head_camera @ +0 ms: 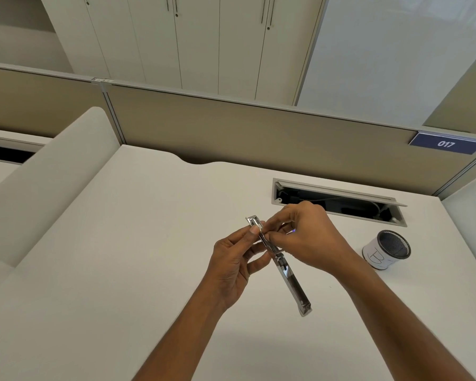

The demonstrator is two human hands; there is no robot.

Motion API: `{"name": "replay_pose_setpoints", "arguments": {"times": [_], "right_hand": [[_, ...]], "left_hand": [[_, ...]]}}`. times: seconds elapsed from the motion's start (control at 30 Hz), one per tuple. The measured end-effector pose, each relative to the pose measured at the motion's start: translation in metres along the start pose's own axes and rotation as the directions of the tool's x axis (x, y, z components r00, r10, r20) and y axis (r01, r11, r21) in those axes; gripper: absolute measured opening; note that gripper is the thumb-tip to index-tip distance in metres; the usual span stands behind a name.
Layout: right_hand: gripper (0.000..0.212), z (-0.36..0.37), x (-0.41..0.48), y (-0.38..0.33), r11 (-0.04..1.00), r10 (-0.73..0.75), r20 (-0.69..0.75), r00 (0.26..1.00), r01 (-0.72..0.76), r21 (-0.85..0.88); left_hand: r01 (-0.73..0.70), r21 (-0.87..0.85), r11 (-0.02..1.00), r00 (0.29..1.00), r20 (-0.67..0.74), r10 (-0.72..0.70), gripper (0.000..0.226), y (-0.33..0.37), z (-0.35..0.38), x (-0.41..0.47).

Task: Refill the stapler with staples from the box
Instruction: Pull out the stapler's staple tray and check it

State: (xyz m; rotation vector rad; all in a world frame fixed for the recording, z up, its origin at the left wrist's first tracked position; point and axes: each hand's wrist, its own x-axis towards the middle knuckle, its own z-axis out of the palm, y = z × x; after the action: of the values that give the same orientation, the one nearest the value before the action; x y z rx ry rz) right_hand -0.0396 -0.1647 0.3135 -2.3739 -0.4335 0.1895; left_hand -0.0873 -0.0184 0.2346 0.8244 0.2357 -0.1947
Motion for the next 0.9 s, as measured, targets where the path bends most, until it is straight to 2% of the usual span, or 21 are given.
{"name": "replay_pose_setpoints", "arguments": {"times": [0.2,0.47,0.53,0.57,0.63,0.7,0.8,0.9], "right_hand": [[0.010,-0.005,-0.001,0.004,0.959,0.056,-0.040,0.998,-0.043,0.278],[0.017,-0.001,0.004,0.007,0.978,0.020,-0.018,1.000,-0.016,0.208],[0.017,0.004,0.003,0.010,0.960,0.051,-0.033,0.998,-0.040,0.277],[0.016,0.008,0.003,0.012,0.926,0.087,-0.041,0.995,-0.066,0.371],[0.016,0.017,0.001,0.019,0.759,0.203,-0.021,0.979,-0.144,0.634],[0.029,0.026,0.002,0.029,0.485,0.303,0.091,0.949,-0.236,0.842],[0.052,0.047,0.000,0.046,0.152,0.339,0.288,0.896,-0.354,0.923],[0.068,0.071,-0.003,0.056,-0.181,0.271,0.411,0.870,-0.373,0.910]], "left_hand": [[0.000,-0.005,1.000,1.000,0.029,0.000,0.031,0.001,0.001,0.000],[-0.006,-0.001,1.000,0.999,0.039,0.006,0.030,0.000,0.002,0.005],[-0.012,0.001,1.000,0.999,0.035,0.012,0.031,0.000,0.002,0.006],[-0.014,-0.002,1.000,1.000,0.027,0.014,0.032,0.001,0.002,0.007],[-0.020,-0.006,1.000,1.000,0.008,0.020,0.035,0.002,0.000,0.008],[-0.029,0.006,1.000,1.000,0.007,0.029,0.036,0.004,-0.003,0.011],[-0.046,0.078,0.996,0.999,0.012,0.045,0.032,0.009,-0.002,0.013],[-0.046,0.196,0.979,0.999,0.010,0.045,0.026,0.014,0.002,0.016]]}}
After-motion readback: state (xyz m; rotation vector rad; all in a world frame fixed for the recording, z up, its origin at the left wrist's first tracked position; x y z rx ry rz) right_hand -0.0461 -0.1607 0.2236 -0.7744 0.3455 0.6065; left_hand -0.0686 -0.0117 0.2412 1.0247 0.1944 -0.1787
